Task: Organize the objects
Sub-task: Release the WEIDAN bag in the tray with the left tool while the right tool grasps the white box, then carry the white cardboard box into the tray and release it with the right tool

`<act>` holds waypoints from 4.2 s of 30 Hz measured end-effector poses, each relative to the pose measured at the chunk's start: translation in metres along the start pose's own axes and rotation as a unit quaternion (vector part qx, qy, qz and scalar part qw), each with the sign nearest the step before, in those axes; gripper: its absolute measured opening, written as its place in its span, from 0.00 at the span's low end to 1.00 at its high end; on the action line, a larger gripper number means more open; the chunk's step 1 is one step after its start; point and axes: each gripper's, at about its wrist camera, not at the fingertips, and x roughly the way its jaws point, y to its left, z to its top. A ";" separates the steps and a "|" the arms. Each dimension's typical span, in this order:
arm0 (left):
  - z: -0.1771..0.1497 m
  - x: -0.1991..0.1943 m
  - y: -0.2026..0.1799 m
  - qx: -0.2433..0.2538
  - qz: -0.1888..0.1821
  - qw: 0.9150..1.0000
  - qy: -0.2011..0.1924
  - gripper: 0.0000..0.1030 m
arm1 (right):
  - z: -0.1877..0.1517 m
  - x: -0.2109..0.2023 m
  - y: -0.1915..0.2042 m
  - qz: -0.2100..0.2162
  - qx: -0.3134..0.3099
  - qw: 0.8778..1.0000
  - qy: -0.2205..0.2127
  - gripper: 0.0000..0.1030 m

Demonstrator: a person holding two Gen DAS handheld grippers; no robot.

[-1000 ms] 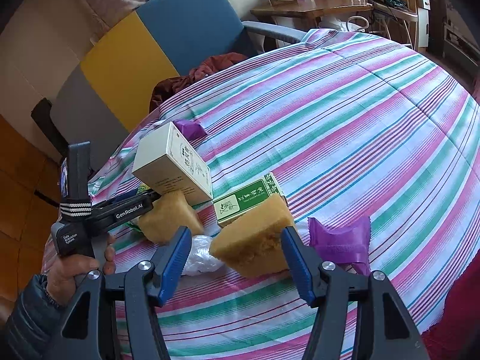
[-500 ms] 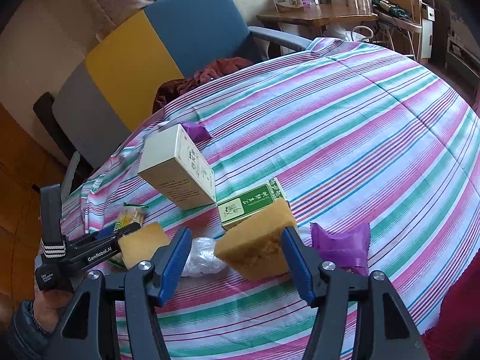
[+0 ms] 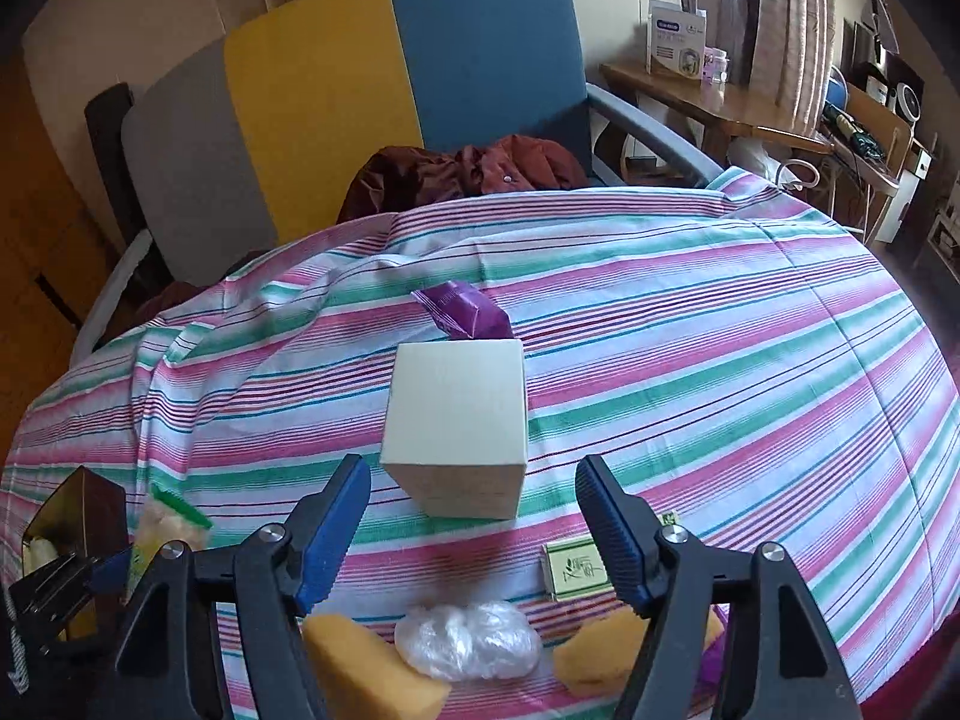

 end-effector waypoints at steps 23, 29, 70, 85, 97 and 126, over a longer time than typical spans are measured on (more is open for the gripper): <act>-0.117 -0.161 0.221 -0.274 0.120 0.951 -0.079 0.43 | -0.036 -0.089 0.069 0.141 -0.108 0.975 -0.137 0.49; -0.105 -0.119 0.230 -0.273 0.149 0.949 -0.050 0.43 | -0.049 -0.081 0.086 0.162 -0.138 0.970 -0.119 0.49; -0.110 -0.107 0.225 -0.234 0.246 0.939 -0.061 0.64 | -0.065 -0.036 0.088 0.122 -0.161 0.979 -0.042 0.49; -0.186 -0.173 0.161 -0.181 0.289 0.934 -0.106 0.75 | -0.076 -0.023 0.106 0.084 -0.204 0.975 -0.038 0.48; -0.212 -0.187 0.156 -0.179 0.288 0.934 -0.116 0.75 | -0.083 -0.026 0.115 0.048 -0.197 0.978 -0.046 0.49; -0.242 -0.205 0.185 -0.223 0.275 0.927 -0.121 0.75 | -0.085 -0.104 0.242 0.139 -0.233 0.961 -0.054 0.49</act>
